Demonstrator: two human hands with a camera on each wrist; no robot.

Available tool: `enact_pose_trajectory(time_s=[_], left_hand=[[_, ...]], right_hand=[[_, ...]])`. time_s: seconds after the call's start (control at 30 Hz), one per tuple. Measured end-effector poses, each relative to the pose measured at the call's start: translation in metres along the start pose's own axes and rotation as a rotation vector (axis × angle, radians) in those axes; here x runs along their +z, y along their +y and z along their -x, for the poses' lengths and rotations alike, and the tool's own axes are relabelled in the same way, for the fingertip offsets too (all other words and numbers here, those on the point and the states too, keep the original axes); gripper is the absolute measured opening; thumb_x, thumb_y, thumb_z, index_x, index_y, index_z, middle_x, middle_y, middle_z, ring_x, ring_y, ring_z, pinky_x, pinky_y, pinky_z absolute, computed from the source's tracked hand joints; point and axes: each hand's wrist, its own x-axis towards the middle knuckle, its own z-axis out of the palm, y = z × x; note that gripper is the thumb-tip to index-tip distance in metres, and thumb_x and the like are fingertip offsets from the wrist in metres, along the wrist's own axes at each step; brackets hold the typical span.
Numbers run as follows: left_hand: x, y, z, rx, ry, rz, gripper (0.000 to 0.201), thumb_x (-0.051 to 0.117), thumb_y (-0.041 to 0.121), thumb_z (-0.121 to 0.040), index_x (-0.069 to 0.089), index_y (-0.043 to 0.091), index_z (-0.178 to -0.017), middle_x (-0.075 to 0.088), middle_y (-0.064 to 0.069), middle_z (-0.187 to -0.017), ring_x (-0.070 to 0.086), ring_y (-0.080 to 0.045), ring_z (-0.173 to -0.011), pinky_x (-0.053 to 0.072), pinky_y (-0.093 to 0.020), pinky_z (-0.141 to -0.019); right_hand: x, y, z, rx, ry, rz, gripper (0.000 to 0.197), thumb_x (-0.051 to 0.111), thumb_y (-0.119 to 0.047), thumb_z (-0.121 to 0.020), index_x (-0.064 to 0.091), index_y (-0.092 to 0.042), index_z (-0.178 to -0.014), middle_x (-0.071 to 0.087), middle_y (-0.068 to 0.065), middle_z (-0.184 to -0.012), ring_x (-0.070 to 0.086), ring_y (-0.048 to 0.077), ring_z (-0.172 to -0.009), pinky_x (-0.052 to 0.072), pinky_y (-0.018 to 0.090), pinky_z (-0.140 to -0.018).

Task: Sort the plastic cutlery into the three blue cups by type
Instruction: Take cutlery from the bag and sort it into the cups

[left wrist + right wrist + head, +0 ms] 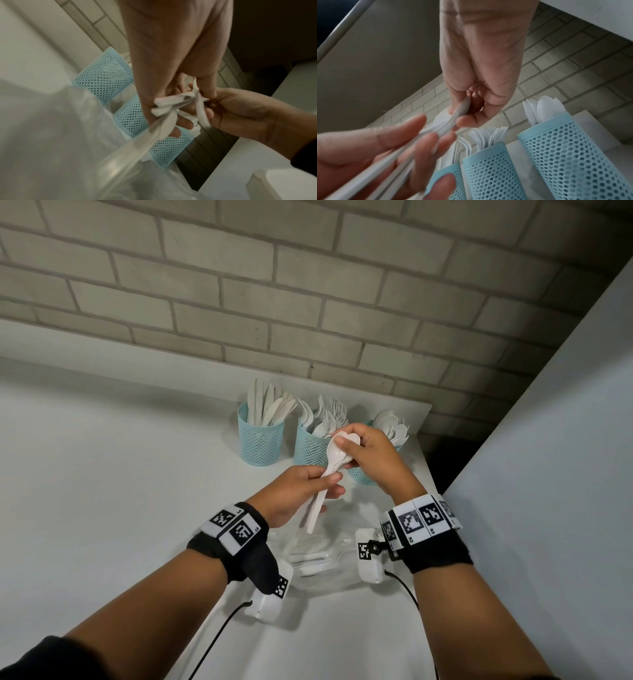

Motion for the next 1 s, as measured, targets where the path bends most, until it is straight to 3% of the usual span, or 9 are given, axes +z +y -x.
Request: enact_pose_trajectory(time_s=[0.07, 0.2, 0.3, 0.4, 0.57, 0.73, 0.83, 0.9, 1.0], left_hand=[[-0.002, -0.002, -0.001, -0.011, 0.046, 0.045, 0.014, 0.059, 0.022, -0.090, 0.065, 0.014, -0.100, 0.070, 0.003, -0.079, 0.067, -0.006, -0.079, 0.051, -0.024, -0.072], [-0.001, -0.009, -0.006, 0.011, 0.161, 0.095, 0.011, 0.062, 0.014, -0.088, 0.065, 0.006, -0.095, 0.070, -0.003, -0.074, 0.067, -0.009, -0.065, 0.052, -0.020, -0.062], [0.000, -0.012, -0.007, 0.023, 0.203, 0.109, 0.007, 0.064, 0.011, -0.087, 0.065, 0.006, -0.091, 0.068, -0.002, -0.068, 0.065, -0.009, -0.060, 0.050, -0.018, -0.056], [0.001, -0.012, -0.009, 0.038, 0.217, 0.099, 0.014, 0.062, 0.017, -0.088, 0.066, 0.005, -0.094, 0.067, -0.002, -0.070, 0.061, -0.011, -0.065, 0.050, -0.018, -0.057], [-0.001, -0.013, -0.011, 0.048, 0.215, 0.058, 0.023, 0.052, 0.016, -0.094, 0.066, 0.000, -0.103, 0.070, -0.005, -0.087, 0.065, -0.006, -0.073, 0.051, -0.011, -0.065], [0.000, -0.015, -0.012, 0.062, 0.248, 0.028, 0.019, 0.058, 0.016, -0.091, 0.067, 0.000, -0.096, 0.070, -0.009, -0.085, 0.065, -0.013, -0.074, 0.053, -0.016, -0.068], [0.001, -0.016, -0.012, 0.047, 0.247, 0.046, 0.012, 0.061, 0.014, -0.089, 0.068, 0.005, -0.093, 0.070, -0.005, -0.079, 0.065, -0.010, -0.066, 0.052, -0.019, -0.061], [0.001, -0.015, -0.011, 0.026, 0.260, 0.074, 0.012, 0.062, 0.014, -0.088, 0.067, 0.009, -0.097, 0.068, -0.001, -0.079, 0.063, -0.008, -0.064, 0.051, -0.017, -0.057], [-0.002, -0.013, -0.010, 0.005, 0.231, 0.139, 0.022, 0.060, 0.013, -0.090, 0.062, 0.011, -0.112, 0.066, -0.001, -0.092, 0.064, -0.012, -0.077, 0.055, -0.022, -0.066]], right_hand=[[-0.001, 0.000, 0.000, 0.024, -0.033, -0.037, 0.019, 0.045, -0.003, -0.096, 0.060, -0.013, -0.101, 0.063, 0.005, -0.089, 0.063, 0.015, -0.081, 0.057, 0.026, -0.069], [0.003, -0.003, 0.000, 0.126, -0.082, -0.224, 0.028, 0.035, 0.002, -0.095, 0.056, -0.011, -0.109, 0.063, 0.006, -0.096, 0.062, 0.021, -0.089, 0.051, 0.040, -0.087], [0.011, 0.003, 0.001, 0.103, -0.043, -0.204, 0.016, 0.055, -0.013, -0.093, 0.054, -0.015, -0.109, 0.060, 0.006, -0.097, 0.063, 0.019, -0.086, 0.054, 0.035, -0.081], [0.012, 0.014, 0.000, 0.052, 0.040, -0.102, 0.031, 0.068, -0.005, -0.082, 0.055, -0.022, -0.105, 0.059, 0.009, -0.103, 0.063, 0.020, -0.088, 0.057, 0.027, -0.072], [0.009, 0.017, 0.002, 0.117, -0.004, -0.385, 0.035, 0.053, 0.010, -0.087, 0.051, -0.013, -0.114, 0.066, 0.010, -0.100, 0.070, 0.016, -0.082, 0.058, 0.026, -0.072], [0.013, 0.022, 0.001, 0.166, 0.012, -0.486, 0.033, 0.057, 0.006, -0.087, 0.054, -0.015, -0.113, 0.069, 0.010, -0.096, 0.071, 0.018, -0.080, 0.059, 0.029, -0.073], [0.011, 0.022, 0.001, 0.156, 0.041, -0.459, 0.025, 0.053, 0.006, -0.089, 0.055, -0.009, -0.108, 0.066, 0.011, -0.086, 0.071, 0.015, -0.072, 0.059, 0.027, -0.069], [0.003, 0.019, -0.002, 0.134, 0.128, -0.399, 0.023, 0.051, 0.006, -0.090, 0.054, -0.007, -0.109, 0.065, 0.010, -0.082, 0.070, 0.012, -0.066, 0.058, 0.024, -0.063], [-0.021, 0.005, -0.007, 0.042, 0.389, -0.336, 0.024, 0.050, 0.007, -0.090, 0.054, -0.017, -0.092, 0.063, 0.008, -0.078, 0.068, 0.006, -0.059, 0.054, 0.022, -0.055]])
